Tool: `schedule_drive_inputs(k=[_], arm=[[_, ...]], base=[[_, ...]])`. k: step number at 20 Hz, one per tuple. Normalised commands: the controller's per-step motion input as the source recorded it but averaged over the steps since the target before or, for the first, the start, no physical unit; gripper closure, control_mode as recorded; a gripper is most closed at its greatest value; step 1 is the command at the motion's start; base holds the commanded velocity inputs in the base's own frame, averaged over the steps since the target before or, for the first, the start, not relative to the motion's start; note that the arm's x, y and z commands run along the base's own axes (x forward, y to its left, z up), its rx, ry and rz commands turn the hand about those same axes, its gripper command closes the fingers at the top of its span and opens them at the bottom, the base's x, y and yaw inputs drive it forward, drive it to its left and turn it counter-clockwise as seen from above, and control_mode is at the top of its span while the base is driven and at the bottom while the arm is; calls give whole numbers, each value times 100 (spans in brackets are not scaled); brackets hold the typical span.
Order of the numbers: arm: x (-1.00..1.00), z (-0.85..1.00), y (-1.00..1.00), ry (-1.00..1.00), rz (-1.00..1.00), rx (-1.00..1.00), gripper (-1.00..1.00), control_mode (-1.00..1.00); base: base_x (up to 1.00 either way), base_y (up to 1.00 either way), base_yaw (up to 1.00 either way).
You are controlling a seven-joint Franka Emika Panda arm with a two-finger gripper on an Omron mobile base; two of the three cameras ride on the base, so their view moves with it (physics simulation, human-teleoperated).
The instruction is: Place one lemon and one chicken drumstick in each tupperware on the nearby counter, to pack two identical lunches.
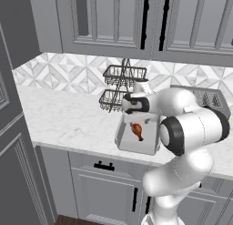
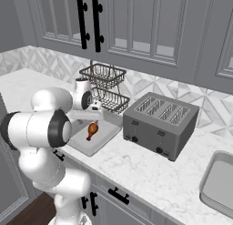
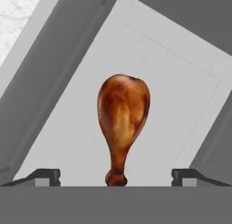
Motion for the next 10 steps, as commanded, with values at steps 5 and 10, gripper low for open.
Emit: schedule_drive_inputs(k=[5,10], arm=[[-100,12,-1,0,0,0,-100,-100],[-100,1,0,1,0,0,-100,-100]], base=[[0,0,0],[0,0,0]])
